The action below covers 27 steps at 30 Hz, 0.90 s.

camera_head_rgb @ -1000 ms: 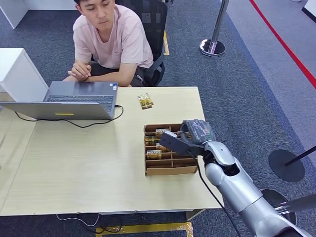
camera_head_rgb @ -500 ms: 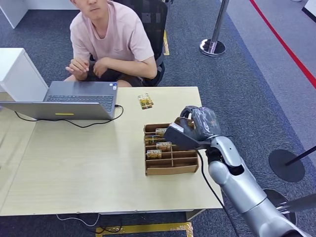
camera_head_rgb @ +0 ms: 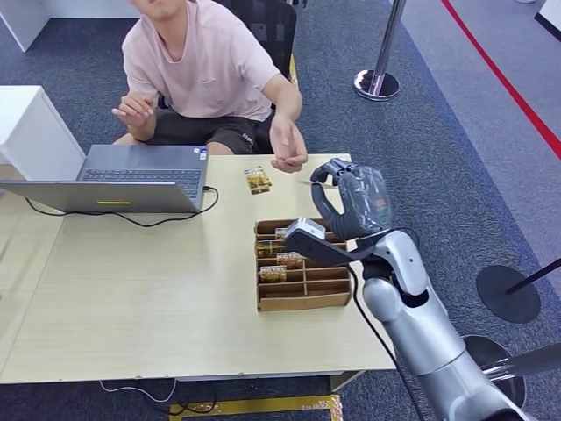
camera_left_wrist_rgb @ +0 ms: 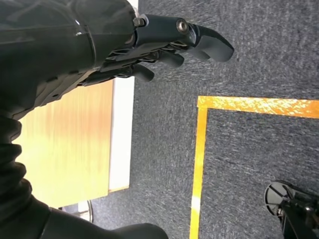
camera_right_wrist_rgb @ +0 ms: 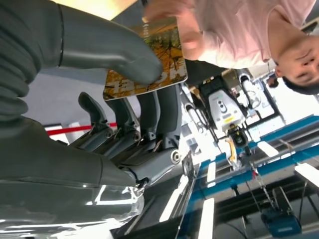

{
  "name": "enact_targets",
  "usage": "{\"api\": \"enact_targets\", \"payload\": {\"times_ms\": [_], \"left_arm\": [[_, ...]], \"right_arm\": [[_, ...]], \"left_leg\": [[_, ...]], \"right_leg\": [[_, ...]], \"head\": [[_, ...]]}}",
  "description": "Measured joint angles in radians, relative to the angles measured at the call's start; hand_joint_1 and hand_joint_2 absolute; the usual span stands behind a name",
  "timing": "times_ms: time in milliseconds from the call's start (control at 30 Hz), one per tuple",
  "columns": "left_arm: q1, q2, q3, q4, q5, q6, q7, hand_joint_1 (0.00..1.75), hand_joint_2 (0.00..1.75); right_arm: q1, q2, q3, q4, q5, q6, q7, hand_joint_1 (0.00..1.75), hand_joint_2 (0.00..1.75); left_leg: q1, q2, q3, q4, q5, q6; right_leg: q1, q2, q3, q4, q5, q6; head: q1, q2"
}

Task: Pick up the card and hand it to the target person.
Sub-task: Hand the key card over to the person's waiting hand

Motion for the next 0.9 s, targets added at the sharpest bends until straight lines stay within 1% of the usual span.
{"api": "enact_targets", "payload": {"times_ms": [100, 267, 367, 500, 633, 733, 867, 900], "left_arm": [[-0.006, 0.0, 0.0, 0.0, -0.003, -0.005, -0.001, 0.0, 1.75], [-0.007, 0.0, -0.001, 0.0, -0.006, -0.005, 0.001, 0.0, 1.75], [-0.007, 0.001, -0.001, 0.0, -0.009, -0.006, 0.006, 0.0, 1.75], [-0.007, 0.002, -0.001, 0.0, -0.015, -0.007, 0.007, 0.0, 1.75], [-0.007, 0.002, -0.001, 0.0, -0.022, -0.015, 0.002, 0.0, 1.75], [-0.007, 0.005, -0.001, 0.0, -0.033, -0.019, -0.003, 0.0, 1.75], [-0.007, 0.008, -0.001, 0.0, -0.033, -0.01, -0.018, 0.0, 0.0], [-0.007, 0.008, -0.001, 0.0, -0.028, -0.006, -0.019, 0.0, 0.0]], "right_arm": [[-0.052, 0.062, 0.03, 0.164, 0.043, -0.095, -0.03, 1.41, 1.75], [-0.146, 0.152, 0.056, 0.422, 0.086, -0.239, -0.051, 1.41, 1.75], [-0.195, 0.191, 0.057, 0.547, 0.099, -0.289, -0.047, 1.41, 1.75], [-0.245, 0.223, 0.057, 0.673, 0.115, -0.319, -0.035, 1.41, 1.75], [-0.286, 0.244, 0.057, 0.776, 0.132, -0.341, -0.024, 0.0, 1.75], [-0.307, 0.255, 0.057, 0.837, 0.14, -0.344, -0.018, 0.0, 1.75], [-0.323, 0.268, 0.057, 0.889, 0.151, -0.35, -0.017, 0.0, 1.75], [-0.327, 0.27, 0.057, 0.899, 0.153, -0.35, -0.017, 0.0, 1.75]], "left_leg": [[0.001, 0.0, 0.0, 0.0, 0.001, -0.001], [0.002, 0.0, 0.0, 0.0, 0.001, -0.002], [0.002, -0.001, 0.0, 0.0, 0.001, -0.002], [0.002, -0.001, 0.0, 0.0, 0.001, -0.002], [0.002, -0.001, -0.001, 0.0, 0.001, -0.002], [0.002, -0.001, -0.001, 0.0, 0.001, -0.002], [0.002, -0.001, -0.001, 0.0, 0.001, -0.002], [0.002, -0.001, -0.001, 0.0, 0.001, -0.002]], "right_leg": [[0.001, 0.0, 0.0, 0.0, 0.0, -0.001], [0.002, 0.0, 0.0, 0.0, 0.0, -0.001], [0.002, -0.001, -0.001, 0.0, 0.0, -0.001], [0.002, -0.001, -0.001, 0.0, 0.0, -0.001], [0.002, -0.001, -0.001, 0.0, 0.0, -0.001], [0.002, -0.001, -0.001, 0.0, 0.0, -0.001], [0.002, -0.001, -0.001, 0.0, 0.0, -0.001], [0.002, -0.001, -0.001, 0.0, 0.0, -0.001]], "head": [[0.0, 0.0], [0.0, 0.0], [0.0, 0.0], [0.0, 0.0], [0.0, 0.0], [0.0, 0.0], [0.0, 0.0], [0.0, 0.0]]}}
